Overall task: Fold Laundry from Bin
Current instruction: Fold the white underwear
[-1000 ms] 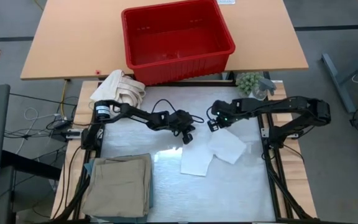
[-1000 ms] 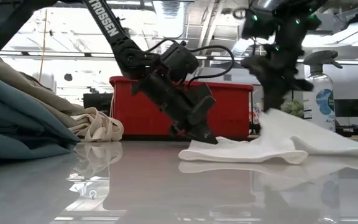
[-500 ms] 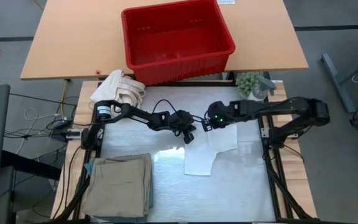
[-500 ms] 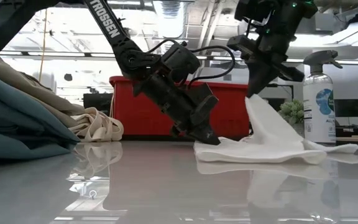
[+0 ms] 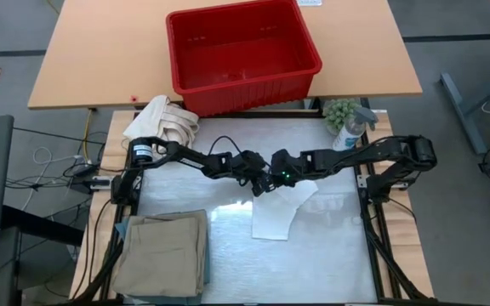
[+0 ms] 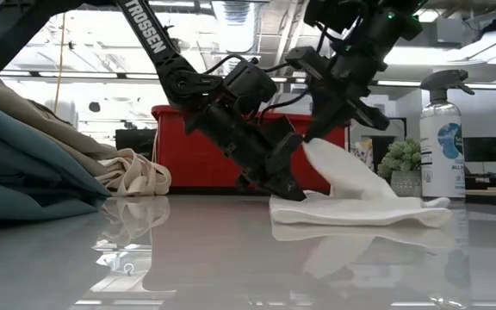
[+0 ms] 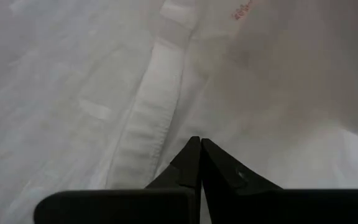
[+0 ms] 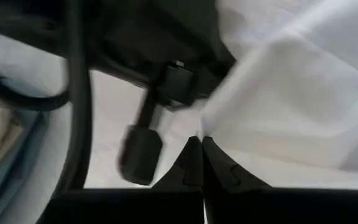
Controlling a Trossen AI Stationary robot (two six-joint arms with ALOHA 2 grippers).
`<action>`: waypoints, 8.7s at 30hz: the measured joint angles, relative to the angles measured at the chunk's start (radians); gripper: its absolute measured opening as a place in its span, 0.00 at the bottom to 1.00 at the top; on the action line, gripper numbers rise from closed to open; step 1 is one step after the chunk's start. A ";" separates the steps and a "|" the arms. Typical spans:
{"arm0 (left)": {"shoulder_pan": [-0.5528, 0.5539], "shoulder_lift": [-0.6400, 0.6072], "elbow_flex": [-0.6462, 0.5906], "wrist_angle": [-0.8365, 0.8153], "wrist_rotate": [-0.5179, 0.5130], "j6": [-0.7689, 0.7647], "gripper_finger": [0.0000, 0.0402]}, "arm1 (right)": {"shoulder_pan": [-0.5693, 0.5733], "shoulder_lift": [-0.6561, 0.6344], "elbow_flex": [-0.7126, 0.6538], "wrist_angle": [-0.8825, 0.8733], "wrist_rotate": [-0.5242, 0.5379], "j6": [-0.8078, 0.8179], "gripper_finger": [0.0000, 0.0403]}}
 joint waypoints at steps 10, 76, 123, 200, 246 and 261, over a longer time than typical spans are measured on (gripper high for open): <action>0.000 0.002 -0.001 0.025 -0.004 -0.014 0.00 | 0.008 0.007 0.000 0.077 -0.049 -0.068 0.14; 0.000 0.001 0.000 0.031 0.005 -0.099 0.00 | -0.352 -0.032 -0.140 -0.241 -0.082 -0.481 0.09; 0.129 0.002 0.206 -0.256 0.349 -0.268 0.17 | 0.204 -0.061 0.074 -0.296 0.082 -0.119 0.05; 0.091 -0.016 0.698 -1.146 0.485 -0.015 0.00 | 0.240 -0.061 0.045 -0.289 0.009 -0.140 0.61; -0.367 -0.378 -0.219 -0.015 -0.143 -0.230 0.16 | 0.096 -0.027 -0.161 -0.203 0.187 0.037 0.61; -0.394 -0.222 -0.146 -0.027 -0.208 0.021 0.16 | 0.099 -0.027 -0.161 -0.272 0.183 0.045 0.61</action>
